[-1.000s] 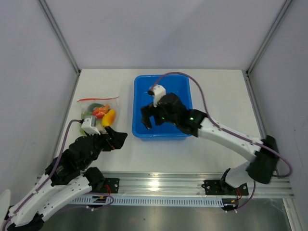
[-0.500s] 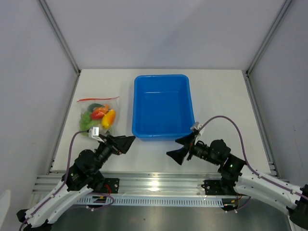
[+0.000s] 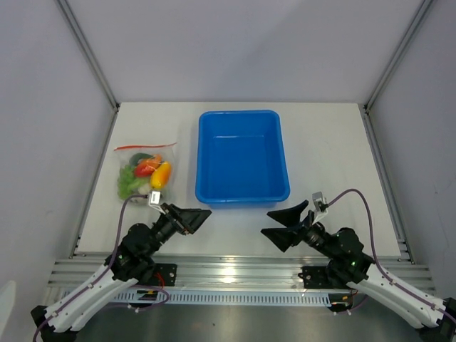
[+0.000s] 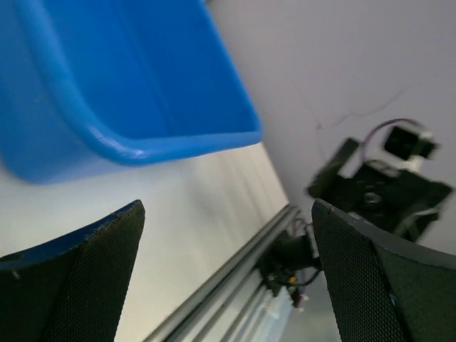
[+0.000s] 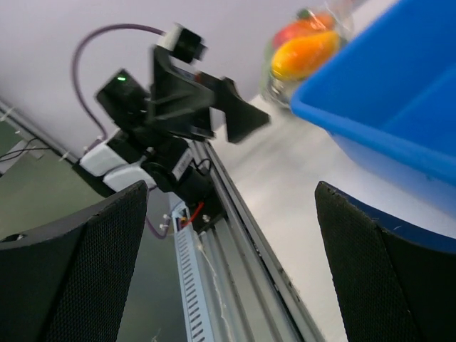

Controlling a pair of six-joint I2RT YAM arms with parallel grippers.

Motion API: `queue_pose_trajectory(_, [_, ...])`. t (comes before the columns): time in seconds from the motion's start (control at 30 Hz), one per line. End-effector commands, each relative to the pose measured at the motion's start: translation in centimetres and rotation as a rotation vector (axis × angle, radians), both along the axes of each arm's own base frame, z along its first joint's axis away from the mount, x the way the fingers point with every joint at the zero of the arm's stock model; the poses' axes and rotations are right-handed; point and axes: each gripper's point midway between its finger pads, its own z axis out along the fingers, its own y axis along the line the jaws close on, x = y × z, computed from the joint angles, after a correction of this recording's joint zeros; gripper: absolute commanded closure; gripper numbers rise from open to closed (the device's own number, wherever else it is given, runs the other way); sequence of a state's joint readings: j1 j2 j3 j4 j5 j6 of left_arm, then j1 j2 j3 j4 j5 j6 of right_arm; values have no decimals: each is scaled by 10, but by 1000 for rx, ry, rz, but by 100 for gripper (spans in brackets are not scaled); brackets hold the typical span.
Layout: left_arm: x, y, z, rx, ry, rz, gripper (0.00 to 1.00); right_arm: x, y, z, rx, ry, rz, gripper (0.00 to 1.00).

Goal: Place the food in the zip-top bag and seal the zipper
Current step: Reset both arms

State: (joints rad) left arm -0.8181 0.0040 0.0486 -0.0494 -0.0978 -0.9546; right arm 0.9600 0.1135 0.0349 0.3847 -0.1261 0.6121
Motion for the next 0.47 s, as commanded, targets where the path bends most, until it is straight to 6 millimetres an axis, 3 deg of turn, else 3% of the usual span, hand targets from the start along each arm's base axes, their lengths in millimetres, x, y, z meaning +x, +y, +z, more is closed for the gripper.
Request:
queue_pose_trajectory(0.0, [-13,-4,34,-269,-159,-73,0,18,0,-97,-175,233,-89,0])
queue_pose_trajectory(0.13, [-13,-10,24,-313,-145,-94,0,23,-5,-113,-206,309,-137,1])
queue_pose_trajectory(0.43, [-11,-11,12,-272,-118,-92,0,25,-9,-125,-243,345,-172,1])
